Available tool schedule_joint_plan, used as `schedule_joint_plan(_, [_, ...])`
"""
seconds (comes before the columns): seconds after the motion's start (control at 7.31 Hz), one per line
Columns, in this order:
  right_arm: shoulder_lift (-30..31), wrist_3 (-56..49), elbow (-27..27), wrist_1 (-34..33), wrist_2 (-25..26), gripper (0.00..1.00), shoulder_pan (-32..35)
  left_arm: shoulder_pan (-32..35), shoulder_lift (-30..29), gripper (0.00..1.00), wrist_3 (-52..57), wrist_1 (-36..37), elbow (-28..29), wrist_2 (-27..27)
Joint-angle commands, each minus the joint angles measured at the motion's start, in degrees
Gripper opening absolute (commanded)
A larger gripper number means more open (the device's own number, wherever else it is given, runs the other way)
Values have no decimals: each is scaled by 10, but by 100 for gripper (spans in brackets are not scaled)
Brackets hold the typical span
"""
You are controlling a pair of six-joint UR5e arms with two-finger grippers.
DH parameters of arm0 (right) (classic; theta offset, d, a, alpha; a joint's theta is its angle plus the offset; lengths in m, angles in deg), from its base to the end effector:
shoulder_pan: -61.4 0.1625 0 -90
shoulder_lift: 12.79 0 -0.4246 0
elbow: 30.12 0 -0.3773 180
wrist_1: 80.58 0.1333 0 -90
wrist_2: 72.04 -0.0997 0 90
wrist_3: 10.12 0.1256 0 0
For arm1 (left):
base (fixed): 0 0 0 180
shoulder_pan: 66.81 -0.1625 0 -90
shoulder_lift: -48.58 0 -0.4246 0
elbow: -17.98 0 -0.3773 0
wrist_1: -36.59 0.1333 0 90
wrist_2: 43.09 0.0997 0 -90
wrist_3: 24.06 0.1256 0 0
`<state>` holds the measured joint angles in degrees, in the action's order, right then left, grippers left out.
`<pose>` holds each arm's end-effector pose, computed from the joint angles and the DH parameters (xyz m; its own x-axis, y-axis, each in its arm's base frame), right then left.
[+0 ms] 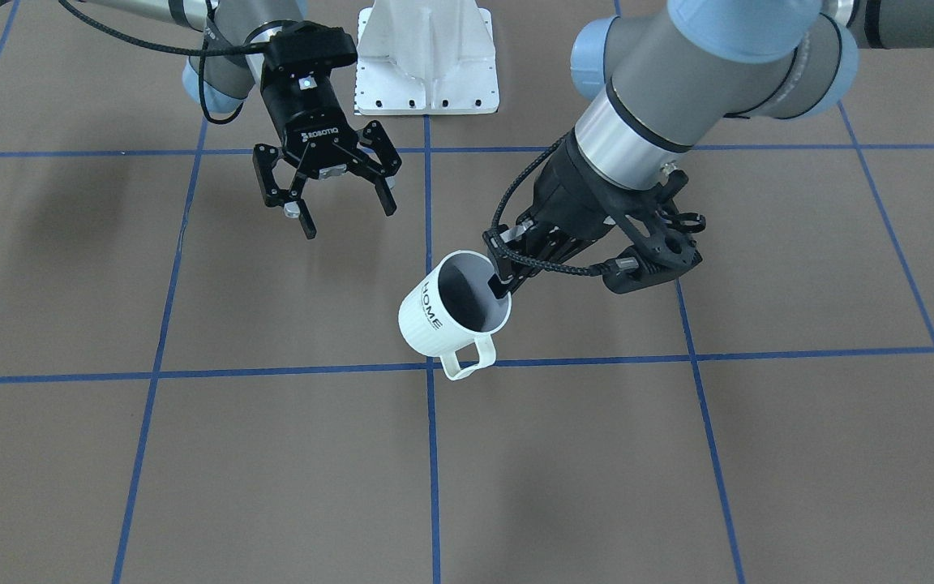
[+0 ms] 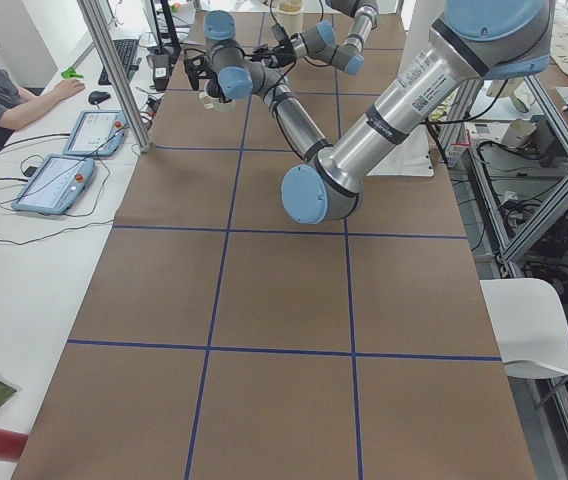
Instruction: Left arm hands cup to right arm to dump lemon
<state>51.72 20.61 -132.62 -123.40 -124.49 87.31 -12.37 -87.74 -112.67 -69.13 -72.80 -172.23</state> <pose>-0.4369 -0.4456 0.2226 0.8060 -0.3661 0.4651 -0.3910 0.2604 0.8828 0.3609 -0.5977 0.1352 0.2730 -0.3495 -0.8963 0.2979 0.9166 -0.2667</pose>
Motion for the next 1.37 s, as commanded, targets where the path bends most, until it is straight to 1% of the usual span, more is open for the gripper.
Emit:
schedule_joint_plan(0.0, [2,65,1,-70,-76,99,53,11,55,0,48,1,-34,-1])
schedule_joint_plan(0.14, [2,93,0,-94,-118,99,77,20,96,0,82,1,-57,-1])
schedule_joint_plan(0.41, [1,116,-2,-140,-250,99,149,40,203,0,170,2,-109,0])
schedule_joint_plan(0.55, [1,116,-2,-160,-293,99,171,44,260,0,214,1,-133,5])
schedule_joint_plan(0.68, [0,115,-3,-201,-338,99,195,49,302,0,271,-2,-135,7])
schedule_joint_plan(0.82, [-2,115,-2,-219,-406,99,228,58,341,0,333,-4,-135,12])
schedule_joint_plan(0.96, [-4,112,-2,-259,-502,99,271,59,375,0,386,-4,-133,36])
schedule_joint_plan(1.23, [0,103,3,-315,-632,99,342,59,416,0,453,-7,-128,51])
